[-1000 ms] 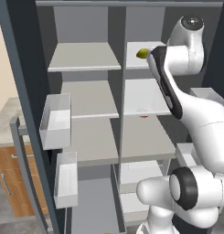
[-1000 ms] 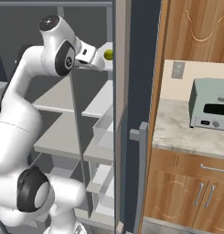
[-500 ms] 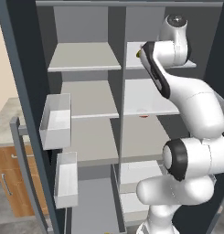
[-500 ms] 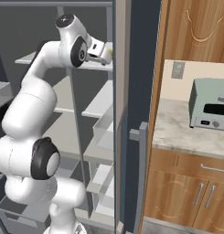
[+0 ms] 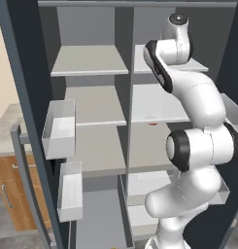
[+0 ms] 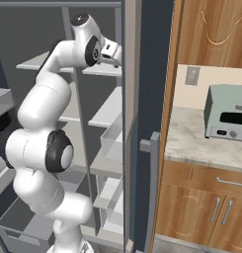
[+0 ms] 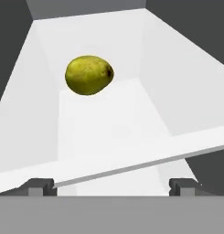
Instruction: Take the pear and lemon from the fridge shelf and place them in the freezer drawer to begin freezing them.
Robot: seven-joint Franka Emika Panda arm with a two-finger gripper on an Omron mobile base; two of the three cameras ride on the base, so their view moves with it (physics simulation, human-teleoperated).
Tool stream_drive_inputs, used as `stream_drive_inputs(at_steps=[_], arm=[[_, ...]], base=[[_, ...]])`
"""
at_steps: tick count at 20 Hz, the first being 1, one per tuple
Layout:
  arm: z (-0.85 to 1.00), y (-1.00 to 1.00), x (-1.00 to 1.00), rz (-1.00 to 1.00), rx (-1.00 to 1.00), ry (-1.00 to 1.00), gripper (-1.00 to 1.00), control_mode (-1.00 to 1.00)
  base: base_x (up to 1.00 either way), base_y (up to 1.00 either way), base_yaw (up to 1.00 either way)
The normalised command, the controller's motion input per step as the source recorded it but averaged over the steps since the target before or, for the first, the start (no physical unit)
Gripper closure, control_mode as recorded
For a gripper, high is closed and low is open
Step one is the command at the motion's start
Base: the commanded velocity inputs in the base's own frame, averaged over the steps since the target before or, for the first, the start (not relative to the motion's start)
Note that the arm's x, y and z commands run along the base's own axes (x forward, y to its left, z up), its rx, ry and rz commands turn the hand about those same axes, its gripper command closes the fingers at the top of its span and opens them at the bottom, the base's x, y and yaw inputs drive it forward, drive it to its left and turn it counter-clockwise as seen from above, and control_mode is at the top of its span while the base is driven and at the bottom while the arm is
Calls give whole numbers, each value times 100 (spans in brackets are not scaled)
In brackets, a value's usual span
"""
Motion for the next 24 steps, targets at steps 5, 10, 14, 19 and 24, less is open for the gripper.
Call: stream_drive_inputs(at_steps=[5, 10, 14, 19, 24], arm=[[-16, 0, 57, 0, 0, 9, -100, -100], [-14, 0, 62, 0, 0, 1, -100, -100], [-10, 0, 57, 0, 1, 0, -100, -100], [-8, 0, 59, 0, 2, 0, -100, -100], [-12, 0, 61, 0, 2, 0, -100, -100]], base=[[0, 0, 0], [0, 0, 0], [0, 0, 0], [0, 0, 0], [0, 0, 0]])
